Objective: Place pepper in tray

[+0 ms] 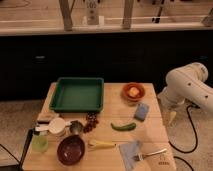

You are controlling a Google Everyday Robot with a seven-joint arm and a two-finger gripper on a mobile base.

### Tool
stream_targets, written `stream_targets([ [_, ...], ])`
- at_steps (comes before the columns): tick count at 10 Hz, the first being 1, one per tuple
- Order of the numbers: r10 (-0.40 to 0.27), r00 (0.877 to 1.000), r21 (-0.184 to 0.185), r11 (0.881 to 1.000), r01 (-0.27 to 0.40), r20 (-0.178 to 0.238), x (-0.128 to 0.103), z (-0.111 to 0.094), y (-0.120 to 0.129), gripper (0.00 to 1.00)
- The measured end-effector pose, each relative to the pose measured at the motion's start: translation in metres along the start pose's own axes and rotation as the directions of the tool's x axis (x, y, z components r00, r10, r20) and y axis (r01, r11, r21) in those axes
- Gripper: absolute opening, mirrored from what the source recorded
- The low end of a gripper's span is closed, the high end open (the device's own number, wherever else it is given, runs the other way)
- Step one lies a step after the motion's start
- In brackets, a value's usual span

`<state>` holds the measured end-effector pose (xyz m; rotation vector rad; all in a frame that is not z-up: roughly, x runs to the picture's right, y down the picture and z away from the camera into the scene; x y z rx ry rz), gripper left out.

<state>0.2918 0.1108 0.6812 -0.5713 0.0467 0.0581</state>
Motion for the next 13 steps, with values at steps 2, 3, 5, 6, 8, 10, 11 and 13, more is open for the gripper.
stream_targets([
  [2, -0.004, 1.0, -0.001, 1.0, 0.004, -0.003, -0.002, 0.001, 0.002, 0.8],
  [3, -0.027, 1.0, 0.0, 1.0, 0.027, -0.013, -0.013, 0.002, 0.008, 0.8],
  [5, -0.058, 0.998, 0.0, 0.998, 0.058, -0.023, -0.035, 0.004, 0.013, 0.8],
  [6, -0.076, 0.997, 0.001, 0.997, 0.076, -0.031, -0.045, 0.005, 0.016, 0.8],
  [8, -0.111, 0.993, 0.001, 0.994, 0.111, -0.043, -0.056, 0.009, 0.02, 0.8],
  [10, -0.147, 0.988, 0.001, 0.989, 0.147, -0.041, -0.083, 0.009, 0.018, 0.8],
  [11, -0.163, 0.986, 0.001, 0.987, 0.164, -0.043, -0.094, 0.011, 0.018, 0.8],
  [13, -0.194, 0.98, 0.001, 0.981, 0.195, -0.044, -0.11, 0.015, 0.018, 0.8],
])
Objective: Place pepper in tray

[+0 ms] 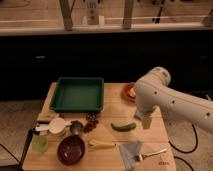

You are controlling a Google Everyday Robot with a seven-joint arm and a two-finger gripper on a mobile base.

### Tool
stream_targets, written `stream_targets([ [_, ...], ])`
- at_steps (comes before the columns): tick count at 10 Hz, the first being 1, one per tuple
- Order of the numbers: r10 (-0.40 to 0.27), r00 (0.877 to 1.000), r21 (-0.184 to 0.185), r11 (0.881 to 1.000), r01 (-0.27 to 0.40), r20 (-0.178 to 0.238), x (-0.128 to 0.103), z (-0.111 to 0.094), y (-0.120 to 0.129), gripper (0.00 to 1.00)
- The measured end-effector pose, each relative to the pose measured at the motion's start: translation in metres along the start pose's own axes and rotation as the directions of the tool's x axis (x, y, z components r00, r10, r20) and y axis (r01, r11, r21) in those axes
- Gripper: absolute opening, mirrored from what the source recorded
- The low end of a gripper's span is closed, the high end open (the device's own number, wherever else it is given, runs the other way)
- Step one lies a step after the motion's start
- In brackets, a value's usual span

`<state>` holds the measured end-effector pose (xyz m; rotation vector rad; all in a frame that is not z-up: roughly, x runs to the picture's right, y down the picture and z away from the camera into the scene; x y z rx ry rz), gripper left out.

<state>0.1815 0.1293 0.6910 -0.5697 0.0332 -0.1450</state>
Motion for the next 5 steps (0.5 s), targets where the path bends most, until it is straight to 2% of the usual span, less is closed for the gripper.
stream_targets([
  [2, -0.013, 1.0, 0.003, 1.0, 0.013, 0.007, -0.007, 0.006, -0.003, 0.8],
  [5, -0.054, 0.998, 0.006, 0.999, 0.054, 0.023, -0.041, 0.02, -0.014, 0.8],
])
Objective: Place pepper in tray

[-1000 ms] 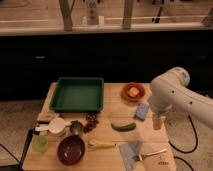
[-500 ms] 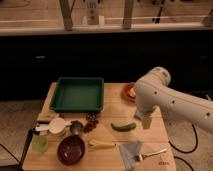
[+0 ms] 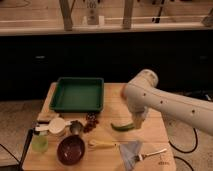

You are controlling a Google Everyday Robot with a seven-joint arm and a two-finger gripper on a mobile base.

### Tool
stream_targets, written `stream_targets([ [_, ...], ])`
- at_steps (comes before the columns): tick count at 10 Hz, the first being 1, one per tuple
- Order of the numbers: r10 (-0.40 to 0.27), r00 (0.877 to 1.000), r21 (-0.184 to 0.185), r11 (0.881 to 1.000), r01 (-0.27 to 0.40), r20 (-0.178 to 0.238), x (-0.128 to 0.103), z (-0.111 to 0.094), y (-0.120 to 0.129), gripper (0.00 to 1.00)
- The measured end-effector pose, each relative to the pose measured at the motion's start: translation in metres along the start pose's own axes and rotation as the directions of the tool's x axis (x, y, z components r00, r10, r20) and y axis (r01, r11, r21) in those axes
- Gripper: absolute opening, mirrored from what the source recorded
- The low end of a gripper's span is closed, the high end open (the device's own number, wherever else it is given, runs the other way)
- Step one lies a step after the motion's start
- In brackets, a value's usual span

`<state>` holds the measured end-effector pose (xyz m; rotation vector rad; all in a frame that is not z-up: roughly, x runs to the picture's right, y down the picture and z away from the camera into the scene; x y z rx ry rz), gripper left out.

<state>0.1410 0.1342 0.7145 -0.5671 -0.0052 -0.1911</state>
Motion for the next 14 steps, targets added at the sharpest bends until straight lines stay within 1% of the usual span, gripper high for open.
stream_targets([
  [3, -0.018, 1.0, 0.0, 1.0, 0.018, 0.012, -0.005, 0.012, -0.001, 0.8],
  [4, -0.02, 1.0, 0.0, 1.0, 0.02, 0.023, -0.013, 0.018, -0.002, 0.8],
  [5, -0.026, 0.999, 0.0, 1.0, 0.026, 0.036, -0.02, 0.028, -0.003, 0.8],
  [7, -0.029, 0.998, -0.001, 1.0, 0.029, 0.05, -0.022, 0.042, -0.002, 0.8],
  [8, -0.034, 0.998, 0.0, 0.999, 0.034, 0.059, -0.028, 0.048, -0.005, 0.8],
  [10, -0.03, 0.997, -0.005, 1.0, 0.03, 0.073, -0.027, 0.059, 0.0, 0.8],
  [11, -0.032, 0.996, -0.008, 0.999, 0.033, 0.083, -0.031, 0.072, 0.001, 0.8],
  [12, -0.038, 0.995, -0.008, 0.999, 0.039, 0.09, -0.036, 0.08, 0.001, 0.8],
  [14, -0.039, 0.994, -0.013, 0.999, 0.04, 0.102, -0.037, 0.091, 0.002, 0.8],
])
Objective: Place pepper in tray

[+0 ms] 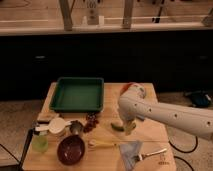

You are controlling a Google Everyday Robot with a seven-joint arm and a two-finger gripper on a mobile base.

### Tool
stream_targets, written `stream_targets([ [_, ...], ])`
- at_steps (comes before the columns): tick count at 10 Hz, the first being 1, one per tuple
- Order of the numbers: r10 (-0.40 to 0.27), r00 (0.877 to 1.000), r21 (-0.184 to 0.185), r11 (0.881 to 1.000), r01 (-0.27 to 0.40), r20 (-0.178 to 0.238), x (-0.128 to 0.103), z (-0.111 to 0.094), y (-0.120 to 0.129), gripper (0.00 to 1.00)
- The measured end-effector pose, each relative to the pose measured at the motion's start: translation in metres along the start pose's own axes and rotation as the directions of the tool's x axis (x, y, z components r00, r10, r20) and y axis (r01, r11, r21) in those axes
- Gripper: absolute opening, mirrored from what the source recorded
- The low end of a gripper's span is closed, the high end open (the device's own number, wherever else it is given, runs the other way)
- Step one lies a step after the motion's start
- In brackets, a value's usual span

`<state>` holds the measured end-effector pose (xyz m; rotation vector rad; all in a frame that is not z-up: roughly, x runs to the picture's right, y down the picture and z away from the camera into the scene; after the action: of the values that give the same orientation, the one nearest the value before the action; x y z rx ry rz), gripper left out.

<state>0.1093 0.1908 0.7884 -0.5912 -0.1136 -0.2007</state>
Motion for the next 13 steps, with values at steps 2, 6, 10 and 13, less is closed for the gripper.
stream_targets([
  [2, -0.004, 1.0, -0.003, 1.0, 0.004, 0.012, 0.001, 0.019, -0.001, 0.8],
  [6, 0.008, 1.0, -0.019, 1.0, -0.007, 0.019, 0.006, 0.043, 0.001, 0.8],
  [10, 0.015, 1.0, -0.033, 0.999, -0.015, 0.016, 0.008, 0.056, 0.005, 0.75],
  [13, 0.028, 1.0, -0.038, 0.999, -0.027, 0.014, 0.013, 0.054, 0.009, 0.39],
])
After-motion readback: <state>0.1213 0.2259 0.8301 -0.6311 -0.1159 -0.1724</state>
